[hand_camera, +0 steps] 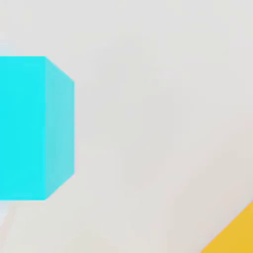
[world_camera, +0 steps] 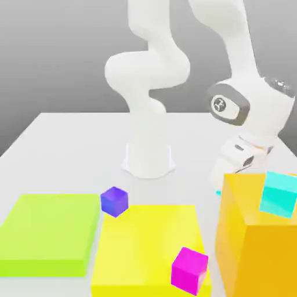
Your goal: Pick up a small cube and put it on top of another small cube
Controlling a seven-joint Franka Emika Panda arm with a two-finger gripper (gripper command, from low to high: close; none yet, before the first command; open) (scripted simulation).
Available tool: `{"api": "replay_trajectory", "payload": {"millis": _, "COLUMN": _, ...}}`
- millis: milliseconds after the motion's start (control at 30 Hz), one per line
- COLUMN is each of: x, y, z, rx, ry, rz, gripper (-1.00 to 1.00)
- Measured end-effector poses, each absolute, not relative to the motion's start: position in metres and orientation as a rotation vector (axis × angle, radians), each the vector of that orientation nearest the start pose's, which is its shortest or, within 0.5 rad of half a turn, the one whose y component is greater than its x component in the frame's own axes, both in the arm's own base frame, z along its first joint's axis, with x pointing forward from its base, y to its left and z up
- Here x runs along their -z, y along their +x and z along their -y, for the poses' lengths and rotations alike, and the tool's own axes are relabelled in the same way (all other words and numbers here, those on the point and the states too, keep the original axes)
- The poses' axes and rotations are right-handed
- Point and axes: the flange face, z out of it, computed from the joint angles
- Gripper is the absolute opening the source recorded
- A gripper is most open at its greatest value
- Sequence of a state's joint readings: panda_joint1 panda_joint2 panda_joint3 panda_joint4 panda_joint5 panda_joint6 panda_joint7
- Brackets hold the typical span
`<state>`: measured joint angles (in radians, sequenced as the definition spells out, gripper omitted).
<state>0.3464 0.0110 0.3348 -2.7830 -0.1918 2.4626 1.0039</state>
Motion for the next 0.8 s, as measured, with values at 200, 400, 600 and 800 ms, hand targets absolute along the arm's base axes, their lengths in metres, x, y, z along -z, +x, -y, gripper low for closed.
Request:
{"api": "replay_trajectory", "payload": {"millis": 200, "x": -0.186, "y": 0.282, "z": -0.172, "rx": -0.384, "ry": -3.626, "rz": -0.547, "gripper": -1.00}}
{"api": "replay_trajectory", "payload": {"millis": 400, "x": -0.196, "y": 0.295, "z": -0.132, "rx": -0.403, "ry": -3.842, "rz": -0.830, "gripper": -1.00}}
{"api": "replay_trajectory", "payload": {"millis": 600, "x": -0.249, "y": 0.357, "z": -0.095, "rx": -0.291, "ry": -3.924, "rz": -1.145, "gripper": -1.00}}
{"api": "replay_trajectory", "payload": {"millis": 800, "x": -0.318, "y": 0.434, "z": -0.070, "rx": -0.190, "ry": -3.792, "rz": -1.151, "gripper": -1.00}}
